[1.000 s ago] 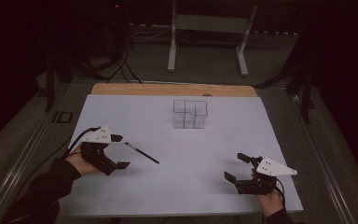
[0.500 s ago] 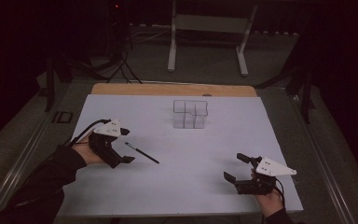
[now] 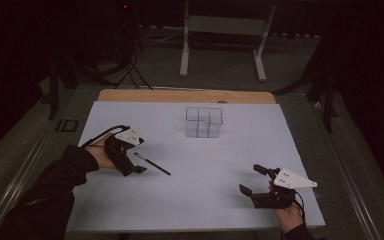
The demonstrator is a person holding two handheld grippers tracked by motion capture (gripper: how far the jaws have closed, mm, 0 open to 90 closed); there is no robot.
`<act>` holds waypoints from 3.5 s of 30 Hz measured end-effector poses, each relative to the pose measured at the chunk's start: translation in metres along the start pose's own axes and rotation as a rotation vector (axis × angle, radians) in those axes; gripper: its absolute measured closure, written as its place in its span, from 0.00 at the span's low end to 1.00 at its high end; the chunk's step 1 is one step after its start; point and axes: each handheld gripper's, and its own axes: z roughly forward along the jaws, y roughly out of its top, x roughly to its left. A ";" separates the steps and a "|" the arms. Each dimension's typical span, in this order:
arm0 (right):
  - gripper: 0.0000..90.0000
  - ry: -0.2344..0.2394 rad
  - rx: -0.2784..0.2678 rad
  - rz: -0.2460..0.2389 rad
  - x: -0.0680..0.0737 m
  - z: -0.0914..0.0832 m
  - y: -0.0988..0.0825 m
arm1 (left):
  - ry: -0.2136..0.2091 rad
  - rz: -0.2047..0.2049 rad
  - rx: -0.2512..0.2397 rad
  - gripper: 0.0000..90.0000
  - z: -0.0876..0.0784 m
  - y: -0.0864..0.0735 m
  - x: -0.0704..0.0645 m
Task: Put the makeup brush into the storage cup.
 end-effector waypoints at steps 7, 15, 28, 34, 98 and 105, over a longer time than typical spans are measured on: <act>0.15 0.002 0.002 -0.003 0.000 0.001 0.000 | -0.002 0.029 0.057 0.02 0.007 0.001 0.005; 0.15 0.003 0.003 -0.003 0.000 0.001 0.000 | -0.023 0.092 0.155 0.06 0.022 0.005 0.008; 0.15 0.005 0.005 -0.002 0.000 0.001 -0.001 | -0.003 0.154 0.224 0.20 0.038 0.007 0.015; 0.15 0.009 -0.006 0.004 0.000 0.001 -0.001 | -0.027 0.201 0.249 0.28 0.042 0.004 0.018; 0.15 0.029 -0.014 0.028 -0.001 -0.001 -0.002 | -0.145 0.412 0.450 0.94 0.074 0.010 0.041; 0.15 0.029 -0.017 0.026 -0.001 -0.001 -0.001 | -0.128 0.280 0.459 0.94 0.069 0.020 0.039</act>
